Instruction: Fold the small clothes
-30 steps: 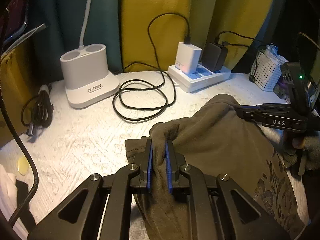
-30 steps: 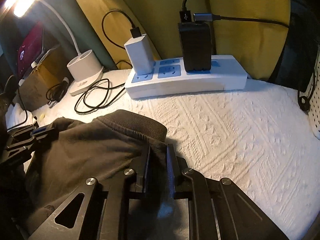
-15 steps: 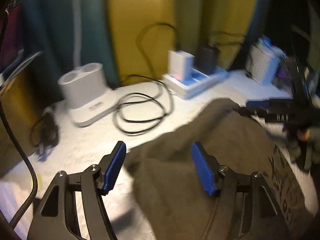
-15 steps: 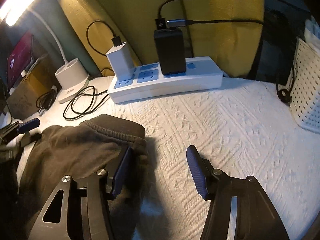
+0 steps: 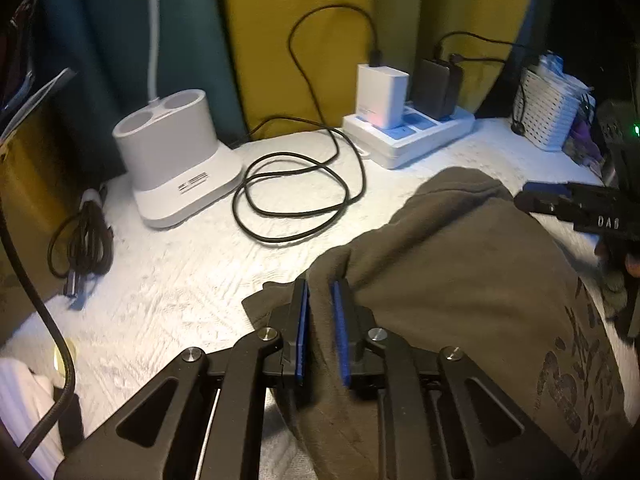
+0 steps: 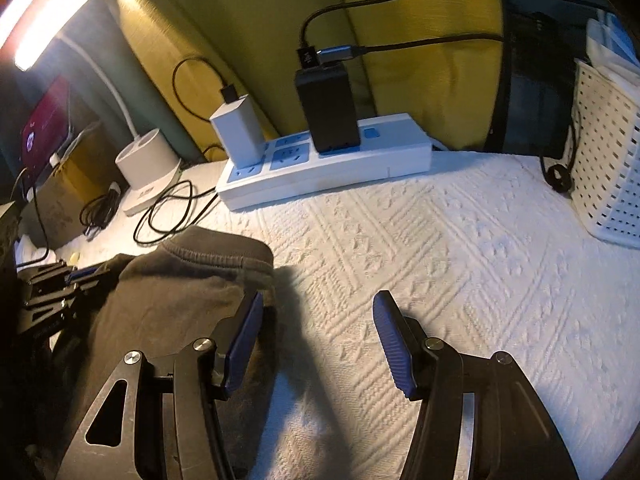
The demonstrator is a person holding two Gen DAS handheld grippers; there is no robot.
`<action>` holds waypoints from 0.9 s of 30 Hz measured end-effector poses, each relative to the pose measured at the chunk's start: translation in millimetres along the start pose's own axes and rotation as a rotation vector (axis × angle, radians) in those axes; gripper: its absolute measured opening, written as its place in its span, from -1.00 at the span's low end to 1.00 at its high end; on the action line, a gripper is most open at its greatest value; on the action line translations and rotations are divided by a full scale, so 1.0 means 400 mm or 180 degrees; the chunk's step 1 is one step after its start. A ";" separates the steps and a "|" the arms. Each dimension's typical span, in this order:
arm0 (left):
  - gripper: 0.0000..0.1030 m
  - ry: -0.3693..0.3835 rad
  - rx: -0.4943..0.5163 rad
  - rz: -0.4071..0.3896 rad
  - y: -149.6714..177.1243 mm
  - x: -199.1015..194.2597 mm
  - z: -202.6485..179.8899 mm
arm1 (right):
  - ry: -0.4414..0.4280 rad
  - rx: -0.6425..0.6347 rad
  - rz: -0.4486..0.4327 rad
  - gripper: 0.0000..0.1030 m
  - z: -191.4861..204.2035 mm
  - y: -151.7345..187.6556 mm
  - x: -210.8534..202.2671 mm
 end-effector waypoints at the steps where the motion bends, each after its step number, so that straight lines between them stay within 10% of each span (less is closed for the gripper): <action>1: -0.65 -0.0031 -0.0043 0.0003 0.000 -0.007 0.004 | 0.0001 0.0006 0.0004 0.16 -0.002 0.000 0.000; 9: 0.36 -0.0065 -0.0335 -0.0057 0.008 -0.091 0.037 | 0.0013 -0.0057 -0.0035 0.24 0.021 0.007 -0.015; 27: 0.71 0.0219 -0.0424 0.0258 0.053 -0.022 -0.005 | -0.0144 -0.0114 0.0031 0.49 0.064 0.031 -0.022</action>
Point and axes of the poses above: each gripper's, at about its wrist camera, not at the fingertips, and x roughly the way its jaws point, z to its left, y to its underside, the point moved 2 cm from there along x, roughly the way its jaws point, and after that the axes turned 12 degrees about -z, right-handed, at the moved point
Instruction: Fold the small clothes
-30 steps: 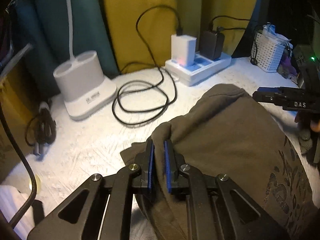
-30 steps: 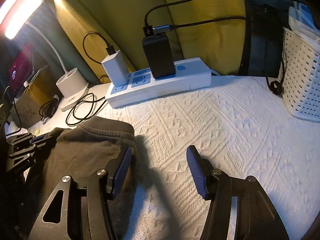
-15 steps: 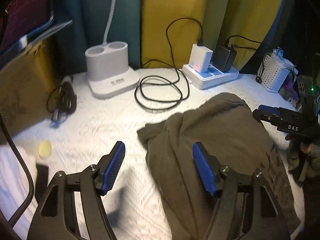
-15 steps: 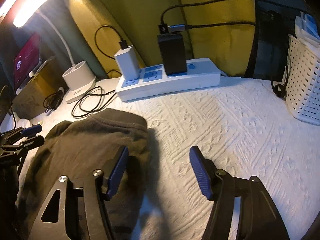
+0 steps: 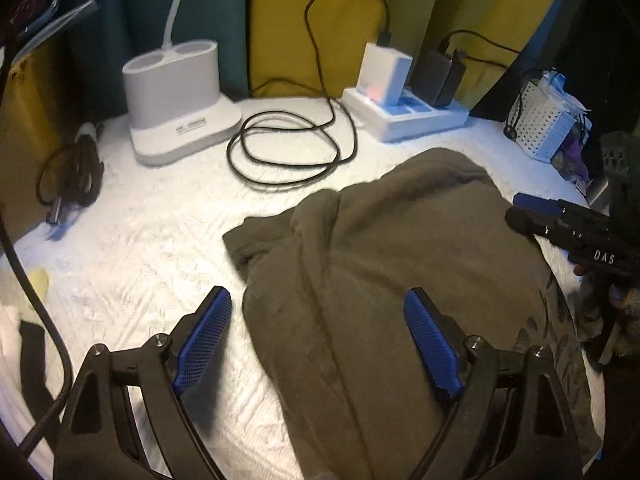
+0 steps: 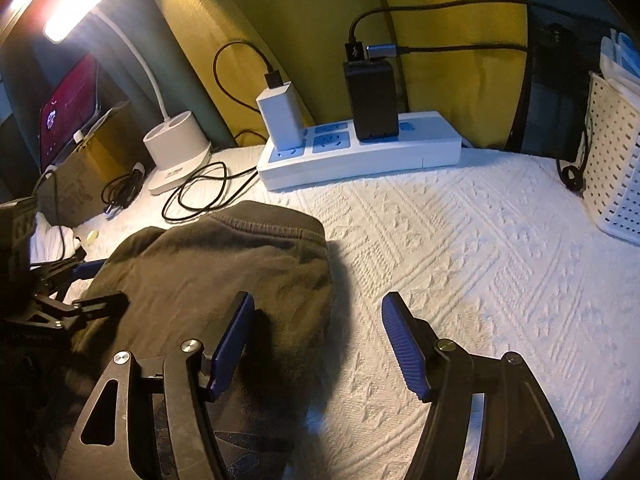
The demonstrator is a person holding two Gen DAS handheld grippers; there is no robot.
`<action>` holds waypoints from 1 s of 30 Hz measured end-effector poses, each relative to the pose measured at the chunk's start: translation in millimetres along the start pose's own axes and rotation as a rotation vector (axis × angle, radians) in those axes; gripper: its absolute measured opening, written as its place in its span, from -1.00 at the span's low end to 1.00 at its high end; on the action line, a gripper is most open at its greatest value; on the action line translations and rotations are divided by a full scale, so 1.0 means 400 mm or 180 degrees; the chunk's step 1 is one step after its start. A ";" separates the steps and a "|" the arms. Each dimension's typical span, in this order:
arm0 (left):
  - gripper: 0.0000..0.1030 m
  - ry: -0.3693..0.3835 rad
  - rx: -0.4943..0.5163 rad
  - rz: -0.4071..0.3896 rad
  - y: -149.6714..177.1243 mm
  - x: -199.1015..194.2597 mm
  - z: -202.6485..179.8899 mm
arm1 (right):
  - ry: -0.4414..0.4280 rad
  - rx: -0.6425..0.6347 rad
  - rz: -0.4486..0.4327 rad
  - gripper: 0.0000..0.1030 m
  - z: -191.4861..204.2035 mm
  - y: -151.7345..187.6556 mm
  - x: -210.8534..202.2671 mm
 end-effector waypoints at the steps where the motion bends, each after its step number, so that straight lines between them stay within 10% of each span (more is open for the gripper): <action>1: 0.71 -0.0009 0.0022 -0.0008 0.000 0.002 -0.005 | -0.0012 0.0005 0.0020 0.56 0.000 0.002 0.005; 14: 0.71 -0.0017 0.0283 -0.0092 0.008 0.021 -0.034 | -0.0066 -0.0067 0.0068 0.60 0.028 -0.004 0.042; 22: 0.28 0.0075 0.0414 -0.0132 0.011 0.021 -0.055 | -0.0186 -0.0318 0.0147 0.59 0.080 0.002 0.068; 30: -0.43 0.0298 0.0597 -0.0154 0.016 0.014 -0.093 | -0.0261 -0.0303 0.0132 -0.10 0.084 0.001 0.068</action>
Point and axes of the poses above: each gripper's, at about its wrist camera, not at the fingertips, and x roughly the way its jaws point, z to its left, y to its underside, the point moved 2 cm from there along x, roughly the way its jaws point, and after that the axes turned 12 degrees about -z, right-handed, at the moved point
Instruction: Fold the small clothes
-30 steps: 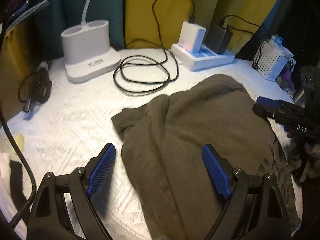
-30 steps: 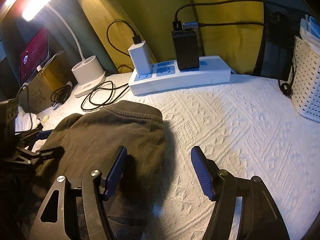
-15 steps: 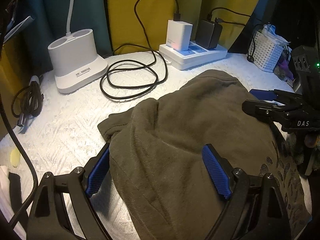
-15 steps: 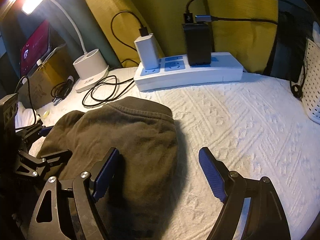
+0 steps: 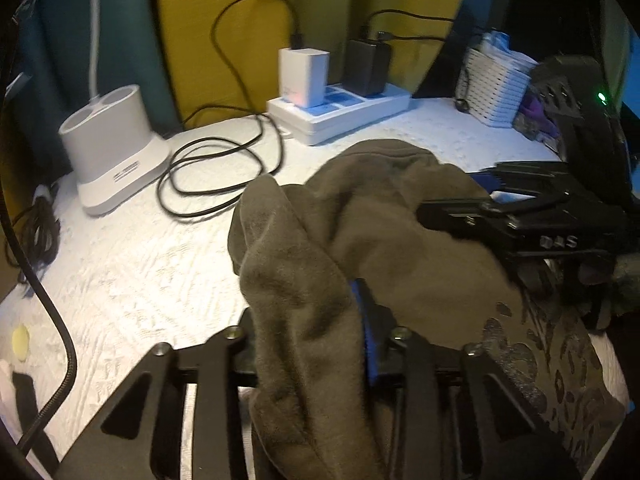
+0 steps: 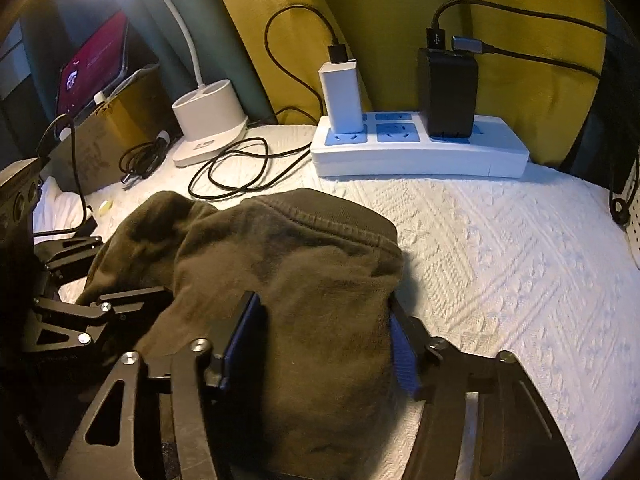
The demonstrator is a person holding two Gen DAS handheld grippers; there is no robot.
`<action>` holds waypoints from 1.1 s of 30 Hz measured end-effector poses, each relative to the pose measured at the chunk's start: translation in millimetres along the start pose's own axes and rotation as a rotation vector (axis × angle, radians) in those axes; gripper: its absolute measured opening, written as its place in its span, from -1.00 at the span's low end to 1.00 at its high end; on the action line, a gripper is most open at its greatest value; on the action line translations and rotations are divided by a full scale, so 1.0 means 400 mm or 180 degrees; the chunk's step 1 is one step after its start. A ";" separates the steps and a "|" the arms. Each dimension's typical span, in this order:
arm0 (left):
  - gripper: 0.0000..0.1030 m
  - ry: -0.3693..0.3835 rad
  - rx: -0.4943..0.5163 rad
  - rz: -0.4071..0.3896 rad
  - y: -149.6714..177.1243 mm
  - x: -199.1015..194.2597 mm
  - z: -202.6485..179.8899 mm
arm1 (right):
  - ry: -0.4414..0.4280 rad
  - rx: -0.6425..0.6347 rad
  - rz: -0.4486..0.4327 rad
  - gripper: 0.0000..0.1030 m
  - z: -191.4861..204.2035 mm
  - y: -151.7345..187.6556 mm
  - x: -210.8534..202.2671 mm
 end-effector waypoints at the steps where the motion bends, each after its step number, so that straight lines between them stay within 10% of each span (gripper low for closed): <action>1: -0.43 0.0001 0.0006 0.0000 -0.001 0.001 -0.002 | -0.0013 0.0005 0.0003 -0.14 0.001 -0.001 0.002; 8: -0.51 0.0045 -0.0042 -0.0115 -0.016 -0.026 -0.016 | -0.0101 -0.0065 -0.0007 -0.57 0.024 -0.001 -0.008; 33: -0.75 -0.0015 0.0169 -0.1323 -0.060 -0.434 -0.165 | -0.0060 -0.0471 -0.1156 -0.76 0.201 -0.042 -0.494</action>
Point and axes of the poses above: each gripper's, at about its wrist camera, not at the fingertips, and x roughly the way its jaws point, z to its left, y to its underside, the point moved 2 cm from there along x, roughly the way its jaws point, and after that the axes turned 12 degrees about -z, right-handed, at the moved point
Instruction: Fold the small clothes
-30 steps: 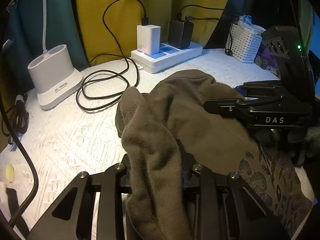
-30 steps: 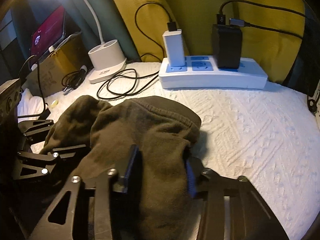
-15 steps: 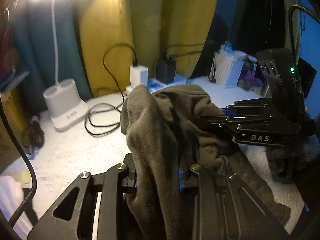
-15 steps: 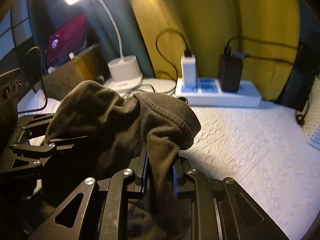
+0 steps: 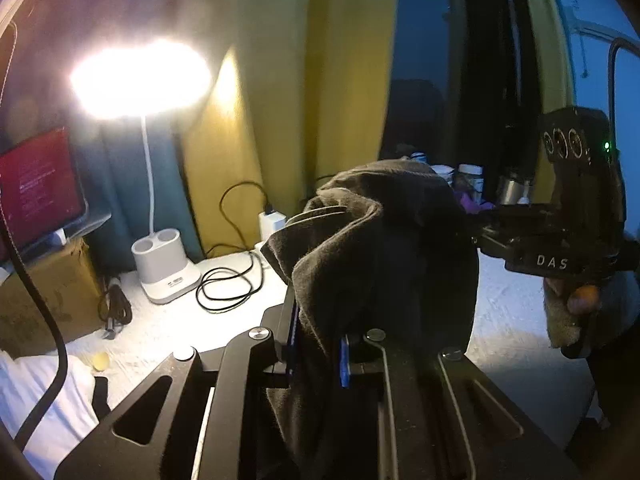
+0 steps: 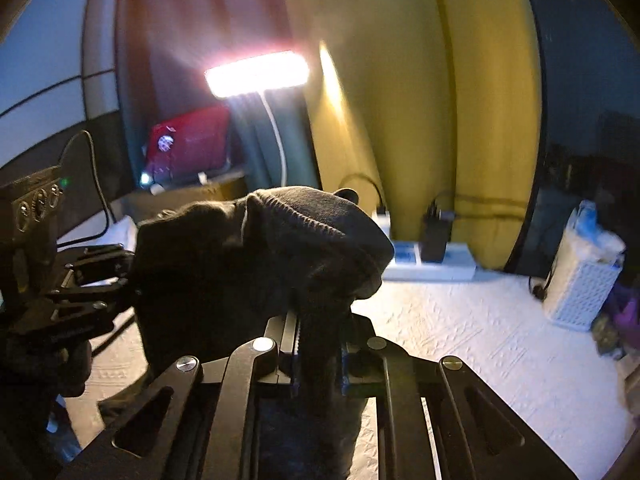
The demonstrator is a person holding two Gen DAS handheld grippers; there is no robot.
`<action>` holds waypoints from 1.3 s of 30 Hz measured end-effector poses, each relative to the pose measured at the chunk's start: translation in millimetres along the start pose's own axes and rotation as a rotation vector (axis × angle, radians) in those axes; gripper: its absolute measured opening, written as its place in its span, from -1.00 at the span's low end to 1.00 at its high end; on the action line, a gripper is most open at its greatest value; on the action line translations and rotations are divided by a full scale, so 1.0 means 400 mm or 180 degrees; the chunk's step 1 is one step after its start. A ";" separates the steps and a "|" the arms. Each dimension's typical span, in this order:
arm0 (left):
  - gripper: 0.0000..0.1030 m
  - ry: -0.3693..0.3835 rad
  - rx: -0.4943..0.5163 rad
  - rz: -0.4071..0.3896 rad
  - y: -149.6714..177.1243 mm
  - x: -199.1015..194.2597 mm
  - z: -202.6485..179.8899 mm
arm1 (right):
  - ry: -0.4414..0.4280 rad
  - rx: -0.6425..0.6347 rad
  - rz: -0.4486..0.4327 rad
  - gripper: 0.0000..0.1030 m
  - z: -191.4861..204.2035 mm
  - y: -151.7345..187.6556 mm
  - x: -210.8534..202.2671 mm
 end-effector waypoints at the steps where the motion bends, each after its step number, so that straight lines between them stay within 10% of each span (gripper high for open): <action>1: -0.76 -0.0010 0.0000 -0.0007 -0.001 -0.004 -0.002 | -0.0009 -0.0033 -0.0036 -0.77 0.014 -0.007 -0.015; 15: -0.78 0.0071 -0.0194 -0.0443 -0.083 -0.197 0.002 | -0.0171 -0.0379 -0.0513 -0.81 0.174 -0.132 -0.170; 30: -0.78 -0.0399 0.0128 -0.1131 -0.185 -0.557 0.041 | -0.0833 -0.0811 -0.1060 -0.81 0.457 -0.266 -0.313; 39: -0.78 -0.0518 0.0084 -0.0748 -0.106 -0.533 0.121 | -0.0974 -0.0701 -0.0734 -0.81 0.490 -0.200 -0.212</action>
Point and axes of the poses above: each gripper's, at about its wrist camera, not at the fingertips, and x roughly the way its jaws point, z to its left, y to its underside, the point moved 2 cm from there along x, roughly the way its jaws point, and after that the axes turned 12 degrees about -z, right-handed, at the moved point
